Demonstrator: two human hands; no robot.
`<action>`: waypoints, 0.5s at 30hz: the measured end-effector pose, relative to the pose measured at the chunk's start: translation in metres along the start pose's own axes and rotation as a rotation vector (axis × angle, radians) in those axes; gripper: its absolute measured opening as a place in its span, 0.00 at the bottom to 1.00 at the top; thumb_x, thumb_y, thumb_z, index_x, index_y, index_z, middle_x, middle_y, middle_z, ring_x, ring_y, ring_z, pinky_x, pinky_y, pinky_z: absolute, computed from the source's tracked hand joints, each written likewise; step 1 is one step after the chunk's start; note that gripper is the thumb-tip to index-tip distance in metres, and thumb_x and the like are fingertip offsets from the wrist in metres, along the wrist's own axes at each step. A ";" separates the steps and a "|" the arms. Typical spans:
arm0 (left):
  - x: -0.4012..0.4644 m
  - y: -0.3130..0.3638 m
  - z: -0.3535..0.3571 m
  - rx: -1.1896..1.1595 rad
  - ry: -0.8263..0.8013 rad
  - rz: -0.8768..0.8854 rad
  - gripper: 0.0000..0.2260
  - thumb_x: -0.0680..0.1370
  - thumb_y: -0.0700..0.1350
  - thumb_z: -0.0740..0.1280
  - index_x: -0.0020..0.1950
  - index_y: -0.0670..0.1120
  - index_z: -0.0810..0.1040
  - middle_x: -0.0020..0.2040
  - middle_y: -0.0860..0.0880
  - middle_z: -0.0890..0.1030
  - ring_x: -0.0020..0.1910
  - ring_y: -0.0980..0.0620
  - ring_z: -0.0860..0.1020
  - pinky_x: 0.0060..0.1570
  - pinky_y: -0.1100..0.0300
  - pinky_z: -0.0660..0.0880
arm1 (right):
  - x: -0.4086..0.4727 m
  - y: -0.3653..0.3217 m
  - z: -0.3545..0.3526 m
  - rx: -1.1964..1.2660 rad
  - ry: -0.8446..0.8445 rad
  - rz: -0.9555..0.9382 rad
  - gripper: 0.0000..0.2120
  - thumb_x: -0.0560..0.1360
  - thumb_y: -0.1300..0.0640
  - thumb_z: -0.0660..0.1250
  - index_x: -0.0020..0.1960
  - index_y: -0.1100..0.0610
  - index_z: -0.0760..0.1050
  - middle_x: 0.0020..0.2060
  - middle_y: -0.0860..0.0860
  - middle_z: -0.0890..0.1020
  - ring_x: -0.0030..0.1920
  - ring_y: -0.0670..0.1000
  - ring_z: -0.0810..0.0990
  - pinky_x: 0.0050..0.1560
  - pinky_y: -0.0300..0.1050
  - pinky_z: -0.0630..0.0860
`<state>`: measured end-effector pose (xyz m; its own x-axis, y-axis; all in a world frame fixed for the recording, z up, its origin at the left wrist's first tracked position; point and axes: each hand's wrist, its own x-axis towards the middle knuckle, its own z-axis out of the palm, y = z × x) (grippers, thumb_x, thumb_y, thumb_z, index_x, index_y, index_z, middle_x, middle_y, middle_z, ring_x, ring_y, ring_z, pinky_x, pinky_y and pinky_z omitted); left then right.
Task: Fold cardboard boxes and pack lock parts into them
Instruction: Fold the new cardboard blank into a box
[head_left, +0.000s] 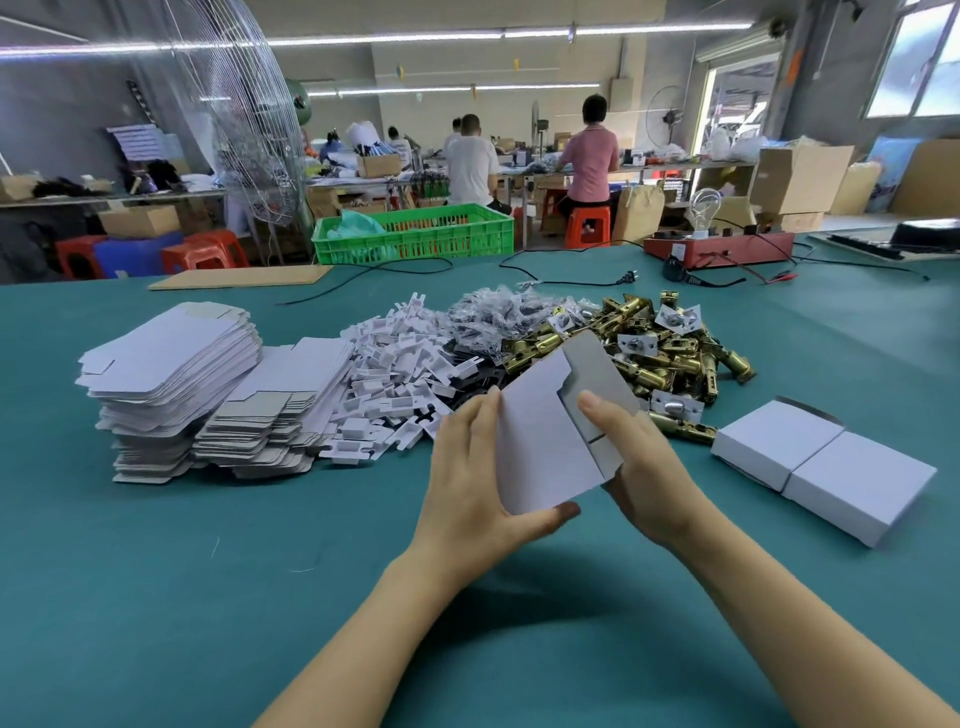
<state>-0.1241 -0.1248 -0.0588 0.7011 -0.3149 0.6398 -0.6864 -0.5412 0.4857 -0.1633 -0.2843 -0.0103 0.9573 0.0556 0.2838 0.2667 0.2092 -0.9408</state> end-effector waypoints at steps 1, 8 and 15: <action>0.001 -0.001 -0.001 0.018 0.032 0.002 0.51 0.63 0.68 0.68 0.77 0.39 0.60 0.70 0.46 0.65 0.69 0.50 0.61 0.70 0.52 0.63 | 0.001 -0.002 -0.004 -0.031 0.011 -0.014 0.11 0.75 0.51 0.61 0.49 0.45 0.83 0.44 0.50 0.85 0.45 0.50 0.83 0.39 0.38 0.78; 0.005 -0.012 -0.002 0.215 0.141 0.141 0.50 0.60 0.62 0.75 0.73 0.36 0.64 0.66 0.40 0.69 0.65 0.43 0.65 0.61 0.31 0.70 | 0.004 -0.001 -0.018 -0.229 0.076 -0.122 0.12 0.73 0.66 0.70 0.50 0.51 0.80 0.42 0.51 0.83 0.42 0.50 0.80 0.41 0.46 0.75; 0.007 -0.018 -0.006 0.400 0.126 0.252 0.50 0.59 0.63 0.75 0.72 0.38 0.63 0.65 0.41 0.70 0.64 0.43 0.67 0.66 0.37 0.66 | 0.006 -0.001 -0.026 -0.463 0.090 -0.145 0.23 0.69 0.63 0.76 0.57 0.44 0.75 0.49 0.42 0.82 0.48 0.45 0.81 0.44 0.39 0.79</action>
<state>-0.1082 -0.1129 -0.0596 0.4766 -0.3912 0.7872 -0.6865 -0.7250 0.0553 -0.1550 -0.3098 -0.0126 0.9071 -0.0305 0.4198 0.4000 -0.2483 -0.8823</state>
